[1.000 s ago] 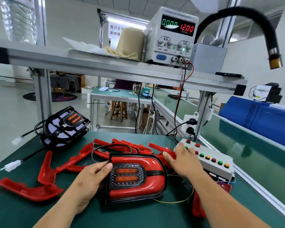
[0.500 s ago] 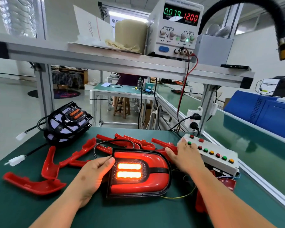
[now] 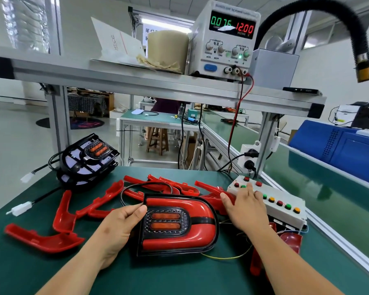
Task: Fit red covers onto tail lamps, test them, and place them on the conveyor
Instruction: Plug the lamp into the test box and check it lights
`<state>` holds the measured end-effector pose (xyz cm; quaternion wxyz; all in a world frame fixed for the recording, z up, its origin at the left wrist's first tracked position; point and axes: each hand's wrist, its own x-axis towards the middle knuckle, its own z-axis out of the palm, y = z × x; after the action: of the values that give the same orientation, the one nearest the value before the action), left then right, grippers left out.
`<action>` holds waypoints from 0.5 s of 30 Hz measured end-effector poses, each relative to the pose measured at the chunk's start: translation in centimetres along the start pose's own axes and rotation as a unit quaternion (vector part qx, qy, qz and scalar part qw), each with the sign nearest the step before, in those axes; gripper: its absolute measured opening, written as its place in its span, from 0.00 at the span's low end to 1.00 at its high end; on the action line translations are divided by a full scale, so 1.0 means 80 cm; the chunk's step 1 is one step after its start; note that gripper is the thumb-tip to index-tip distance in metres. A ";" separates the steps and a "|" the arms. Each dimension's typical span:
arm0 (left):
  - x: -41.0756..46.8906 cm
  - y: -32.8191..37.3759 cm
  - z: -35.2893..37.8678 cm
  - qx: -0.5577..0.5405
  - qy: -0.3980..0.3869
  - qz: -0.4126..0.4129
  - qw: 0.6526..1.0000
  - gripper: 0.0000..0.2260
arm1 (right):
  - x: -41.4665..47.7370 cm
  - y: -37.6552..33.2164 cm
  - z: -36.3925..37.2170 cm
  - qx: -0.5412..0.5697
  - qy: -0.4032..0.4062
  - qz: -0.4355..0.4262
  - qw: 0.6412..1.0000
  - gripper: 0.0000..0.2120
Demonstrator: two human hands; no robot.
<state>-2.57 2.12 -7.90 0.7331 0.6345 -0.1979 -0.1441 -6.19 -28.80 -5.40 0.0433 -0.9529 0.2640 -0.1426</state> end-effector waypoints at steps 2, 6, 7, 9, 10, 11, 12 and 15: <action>0.001 -0.001 -0.002 0.001 -0.002 0.003 1.000 0.15 | -0.001 0.003 -0.002 -0.008 -0.001 0.009 1.000 0.41; 0.003 -0.004 -0.004 -0.005 -0.008 0.001 1.000 0.14 | -0.002 0.006 -0.003 -0.028 -0.016 0.000 0.999 0.42; 0.004 -0.004 -0.004 -0.007 -0.010 0.000 1.000 0.14 | -0.002 0.006 -0.003 -0.039 -0.018 -0.003 0.999 0.43; 0.005 -0.006 -0.005 -0.007 -0.011 0.002 1.000 0.14 | -0.002 0.006 -0.004 -0.055 -0.018 -0.009 0.998 0.43; 0.005 -0.007 -0.006 -0.008 -0.010 0.002 1.000 0.14 | -0.002 0.006 -0.005 -0.060 -0.016 -0.012 0.998 0.42; 0.006 -0.007 -0.006 -0.009 -0.009 0.001 1.000 0.14 | -0.002 0.006 -0.006 -0.063 -0.014 -0.013 0.998 0.42; 0.006 -0.007 -0.006 -0.010 -0.009 0.000 1.000 0.14 | -0.002 0.006 -0.006 -0.064 -0.014 -0.014 0.998 0.42; 0.006 -0.007 -0.006 -0.008 -0.011 0.000 1.000 0.14 | -0.002 0.006 -0.005 -0.065 -0.018 -0.014 0.998 0.43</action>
<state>-1.89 2.23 -8.47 0.7358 0.6270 -0.2051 -0.1528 -6.67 -29.10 -5.18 -0.0160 -0.9597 0.2589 -0.1081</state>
